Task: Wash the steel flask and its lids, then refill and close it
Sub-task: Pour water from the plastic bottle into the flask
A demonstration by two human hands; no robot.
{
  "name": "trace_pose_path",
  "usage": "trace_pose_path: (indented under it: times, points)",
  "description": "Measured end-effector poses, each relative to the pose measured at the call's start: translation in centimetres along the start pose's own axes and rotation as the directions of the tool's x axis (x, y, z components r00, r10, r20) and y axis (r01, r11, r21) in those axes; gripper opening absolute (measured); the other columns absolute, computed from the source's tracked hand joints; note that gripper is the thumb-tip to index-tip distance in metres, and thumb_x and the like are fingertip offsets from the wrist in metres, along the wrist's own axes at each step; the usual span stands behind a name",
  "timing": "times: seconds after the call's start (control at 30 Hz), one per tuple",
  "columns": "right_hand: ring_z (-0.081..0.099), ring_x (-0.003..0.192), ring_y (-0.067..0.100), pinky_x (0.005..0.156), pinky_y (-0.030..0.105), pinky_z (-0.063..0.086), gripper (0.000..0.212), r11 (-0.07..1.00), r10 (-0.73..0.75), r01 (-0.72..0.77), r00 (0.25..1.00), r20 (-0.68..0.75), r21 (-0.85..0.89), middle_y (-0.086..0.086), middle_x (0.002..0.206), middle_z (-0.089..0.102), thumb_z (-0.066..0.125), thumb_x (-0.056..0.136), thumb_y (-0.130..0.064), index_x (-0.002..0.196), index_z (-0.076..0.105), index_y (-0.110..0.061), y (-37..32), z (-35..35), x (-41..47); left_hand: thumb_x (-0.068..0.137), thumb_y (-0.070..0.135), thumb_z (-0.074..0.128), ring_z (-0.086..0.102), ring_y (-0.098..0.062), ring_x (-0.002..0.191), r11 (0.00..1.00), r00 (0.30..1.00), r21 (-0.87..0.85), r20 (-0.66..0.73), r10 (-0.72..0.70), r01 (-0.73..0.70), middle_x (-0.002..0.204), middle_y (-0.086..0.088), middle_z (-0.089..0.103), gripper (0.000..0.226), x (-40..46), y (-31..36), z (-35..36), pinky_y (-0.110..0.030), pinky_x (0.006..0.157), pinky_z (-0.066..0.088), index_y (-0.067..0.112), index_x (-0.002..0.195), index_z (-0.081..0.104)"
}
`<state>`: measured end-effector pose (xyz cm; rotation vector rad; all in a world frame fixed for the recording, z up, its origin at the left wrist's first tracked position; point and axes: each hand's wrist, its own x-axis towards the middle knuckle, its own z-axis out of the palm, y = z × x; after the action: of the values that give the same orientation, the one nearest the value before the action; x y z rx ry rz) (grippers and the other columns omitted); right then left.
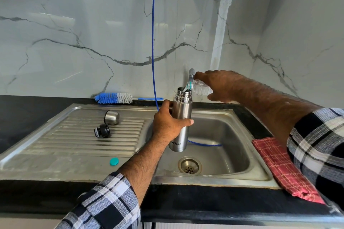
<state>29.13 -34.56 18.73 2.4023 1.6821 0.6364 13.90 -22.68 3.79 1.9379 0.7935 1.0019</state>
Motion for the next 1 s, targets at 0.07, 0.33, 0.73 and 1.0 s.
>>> trace_pose_path:
  times: [0.07, 0.33, 0.73, 1.0]
  points:
    - [0.066, 0.108, 0.027, 0.083, 0.038, 0.059, 0.088, 1.000, 0.003, -0.003, 1.000, 0.008, 0.009, 0.007, 0.135, 0.063, 0.077, 0.093, -0.020, 0.162, 0.023, -0.030, -0.12, -0.09, 0.00, 0.058, 0.040, 0.102, 0.059, 0.003, 0.089, 1.000, 1.000, -0.004, 0.002, -0.003, 0.003, 0.098, 0.018, 0.062, 0.071, -0.02, 0.04, -0.04, -0.028, 0.077, 0.053, 0.029, 0.111, 0.056]
    - [0.066, 0.110, 0.027, 0.085, 0.037, 0.058, 0.088, 1.000, 0.009, -0.009, 1.000, 0.018, 0.002, 0.007, 0.137, 0.062, 0.077, 0.093, -0.019, 0.162, 0.023, -0.031, -0.11, -0.33, -0.10, 0.057, 0.043, 0.102, 0.065, -0.005, 0.091, 1.000, 1.000, 0.015, -0.005, 0.008, -0.008, 0.103, 0.012, 0.067, 0.072, 0.00, -0.04, 0.04, -0.031, 0.077, 0.056, 0.030, 0.111, 0.056]
    - [0.066, 0.108, 0.025, 0.084, 0.037, 0.060, 0.091, 1.000, 0.002, -0.002, 1.000, 0.006, -0.003, 0.005, 0.137, 0.062, 0.076, 0.093, -0.019, 0.164, 0.020, -0.032, 0.28, -0.49, -0.24, 0.058, 0.040, 0.102, 0.064, -0.004, 0.089, 1.000, 1.000, -0.002, 0.002, 0.007, -0.007, 0.102, 0.013, 0.067, 0.071, -0.06, 0.27, 0.14, -0.027, 0.073, 0.054, 0.029, 0.111, 0.056]
    - [0.066, 0.108, 0.025, 0.087, 0.039, 0.060, 0.090, 1.000, -0.003, 0.003, 1.000, 0.015, -0.015, 0.006, 0.135, 0.062, 0.077, 0.092, -0.018, 0.163, 0.023, -0.031, 0.26, -0.83, -0.22, 0.058, 0.042, 0.102, 0.066, -0.007, 0.090, 1.000, 1.000, 0.004, 0.001, 0.008, -0.008, 0.104, 0.010, 0.068, 0.072, -0.11, 0.42, 0.26, -0.030, 0.074, 0.056, 0.028, 0.110, 0.055]
